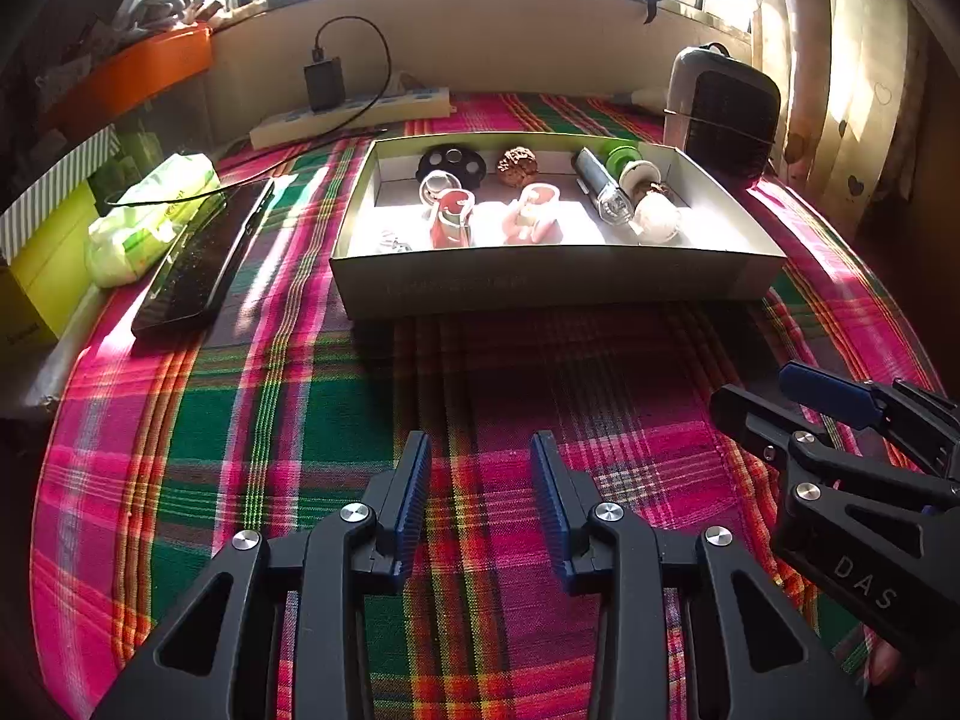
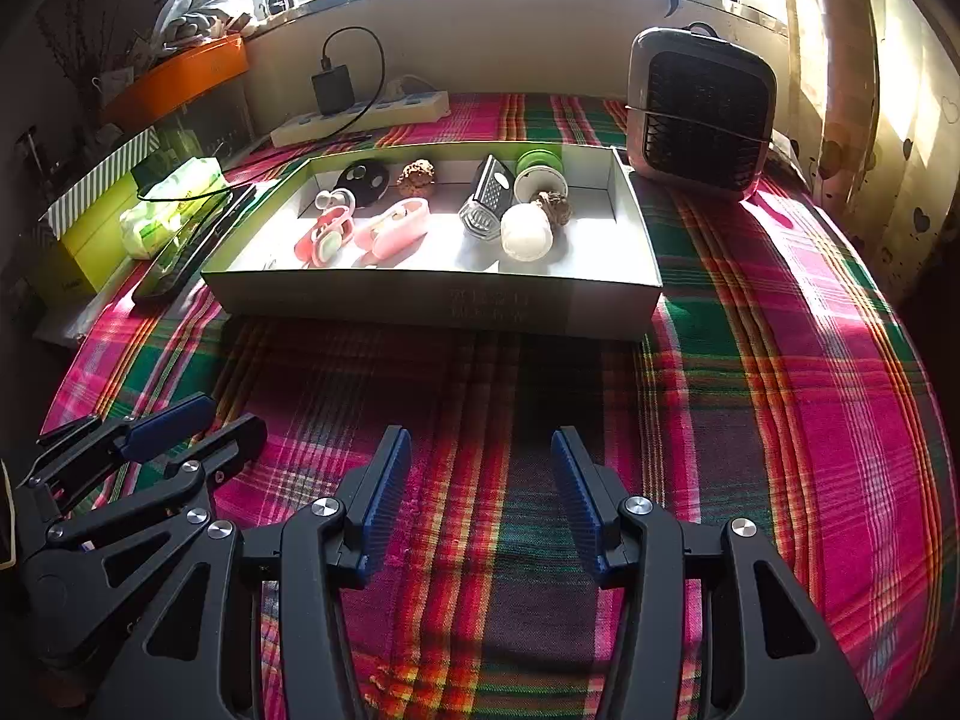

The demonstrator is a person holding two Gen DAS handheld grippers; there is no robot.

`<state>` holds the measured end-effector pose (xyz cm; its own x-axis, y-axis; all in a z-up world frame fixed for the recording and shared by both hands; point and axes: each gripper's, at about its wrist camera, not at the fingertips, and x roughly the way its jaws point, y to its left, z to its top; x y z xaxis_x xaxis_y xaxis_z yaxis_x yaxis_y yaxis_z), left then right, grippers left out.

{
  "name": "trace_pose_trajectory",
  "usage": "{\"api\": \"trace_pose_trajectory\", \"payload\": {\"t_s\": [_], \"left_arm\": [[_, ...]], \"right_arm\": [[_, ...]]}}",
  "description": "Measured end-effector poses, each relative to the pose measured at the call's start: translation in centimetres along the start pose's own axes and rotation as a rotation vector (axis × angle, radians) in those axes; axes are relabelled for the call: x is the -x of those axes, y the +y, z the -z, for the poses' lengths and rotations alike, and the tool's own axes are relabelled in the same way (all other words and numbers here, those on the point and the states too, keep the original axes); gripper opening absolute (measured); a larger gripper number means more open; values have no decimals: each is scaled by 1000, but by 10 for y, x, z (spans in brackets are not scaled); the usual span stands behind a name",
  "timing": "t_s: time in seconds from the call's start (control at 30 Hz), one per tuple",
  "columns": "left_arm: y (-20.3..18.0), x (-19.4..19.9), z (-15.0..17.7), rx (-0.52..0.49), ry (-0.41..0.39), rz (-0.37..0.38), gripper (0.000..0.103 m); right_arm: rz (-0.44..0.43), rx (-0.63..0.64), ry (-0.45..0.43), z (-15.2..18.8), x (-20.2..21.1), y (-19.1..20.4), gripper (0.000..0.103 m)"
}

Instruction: Organize objects

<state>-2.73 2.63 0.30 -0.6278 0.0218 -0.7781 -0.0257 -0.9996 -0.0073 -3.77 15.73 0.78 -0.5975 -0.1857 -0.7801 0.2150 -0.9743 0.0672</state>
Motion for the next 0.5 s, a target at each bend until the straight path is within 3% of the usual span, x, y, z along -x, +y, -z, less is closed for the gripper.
{"api": "trace_pose_trajectory", "payload": {"t_s": [0.5], "left_arm": [[-9,10,13,36,-17,-51,34]], "right_arm": [[37,21,-4,20,7,2,56]]}}
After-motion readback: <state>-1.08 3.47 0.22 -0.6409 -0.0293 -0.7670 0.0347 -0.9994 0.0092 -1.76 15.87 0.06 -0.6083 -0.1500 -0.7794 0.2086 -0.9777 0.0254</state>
